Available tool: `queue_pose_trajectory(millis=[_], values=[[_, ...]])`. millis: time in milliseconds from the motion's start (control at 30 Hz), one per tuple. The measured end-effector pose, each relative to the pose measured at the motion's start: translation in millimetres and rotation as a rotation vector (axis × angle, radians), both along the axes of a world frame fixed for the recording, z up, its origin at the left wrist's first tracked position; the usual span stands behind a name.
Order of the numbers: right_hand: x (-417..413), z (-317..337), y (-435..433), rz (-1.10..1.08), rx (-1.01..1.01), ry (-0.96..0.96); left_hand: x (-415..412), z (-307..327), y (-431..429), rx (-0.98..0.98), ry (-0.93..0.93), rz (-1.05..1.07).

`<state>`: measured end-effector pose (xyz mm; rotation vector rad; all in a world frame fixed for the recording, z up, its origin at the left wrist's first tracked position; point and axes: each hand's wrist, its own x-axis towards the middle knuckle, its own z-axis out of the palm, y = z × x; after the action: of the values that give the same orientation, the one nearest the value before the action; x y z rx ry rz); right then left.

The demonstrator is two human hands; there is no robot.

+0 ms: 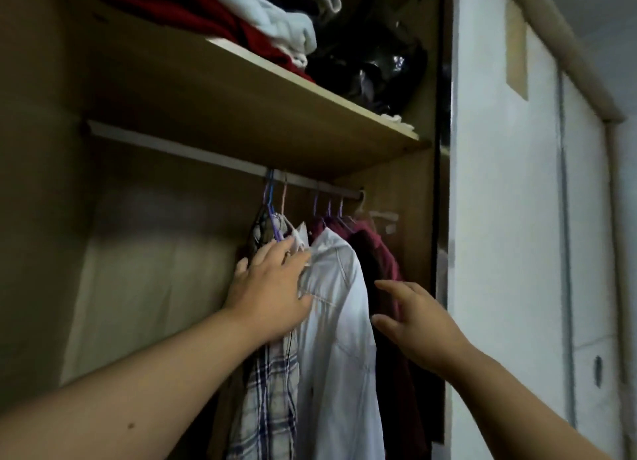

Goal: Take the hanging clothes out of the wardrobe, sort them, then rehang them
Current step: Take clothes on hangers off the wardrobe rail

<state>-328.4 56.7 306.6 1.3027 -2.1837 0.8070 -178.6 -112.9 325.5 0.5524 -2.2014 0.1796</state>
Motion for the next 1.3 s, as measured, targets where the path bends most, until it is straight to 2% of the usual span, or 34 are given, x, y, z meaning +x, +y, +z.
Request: queue_pose_trajectory(millis=[133,267,367,467,533,600,733,867,967,1133,1300], values=[[-60.2,36.1,-38.5,0.047,-0.074,-0.039,-26.3,33.2,-19.3,0.041,0.036,0.115],[-110.9,67.3,-79.5,0.1,-0.184,-0.139,-46.3,54.8,-39.3,0.131,-0.082,0.193],[-131.7,84.2,-101.7,0.159,-0.244,-0.26,-56.2,62.0,-37.6,0.044,-0.219,0.244],[-140.9,92.8,-113.5,0.295,-0.221,-0.406,-69.4,61.0,-40.3,0.056,-0.202,0.238],[-146.8,97.1,-123.7,0.259,-0.087,-0.37,-72.9,58.3,-47.6,0.104,-0.167,0.219],[-151.2,99.5,-133.9,0.199,-0.025,-0.253,-74.1,55.7,-54.8,0.132,-0.162,0.195],[-147.7,98.4,-151.8,0.357,-0.031,-0.136,-76.6,55.9,-60.2,0.098,-0.273,0.178],[-142.7,97.1,-167.3,0.439,-0.08,-0.158,-76.8,55.5,-68.7,0.064,-0.247,0.217],[-133.0,97.8,-173.6,0.547,-0.09,-0.207,-72.7,55.0,-71.0,0.052,-0.188,0.167],[-99.0,103.7,-186.5,0.649,-0.083,-0.13,-55.6,58.3,-64.6,0.031,-0.101,0.052],[-69.8,106.0,-198.3,0.709,-0.071,-0.091,-36.5,57.4,-67.2,0.012,-0.039,0.084]])
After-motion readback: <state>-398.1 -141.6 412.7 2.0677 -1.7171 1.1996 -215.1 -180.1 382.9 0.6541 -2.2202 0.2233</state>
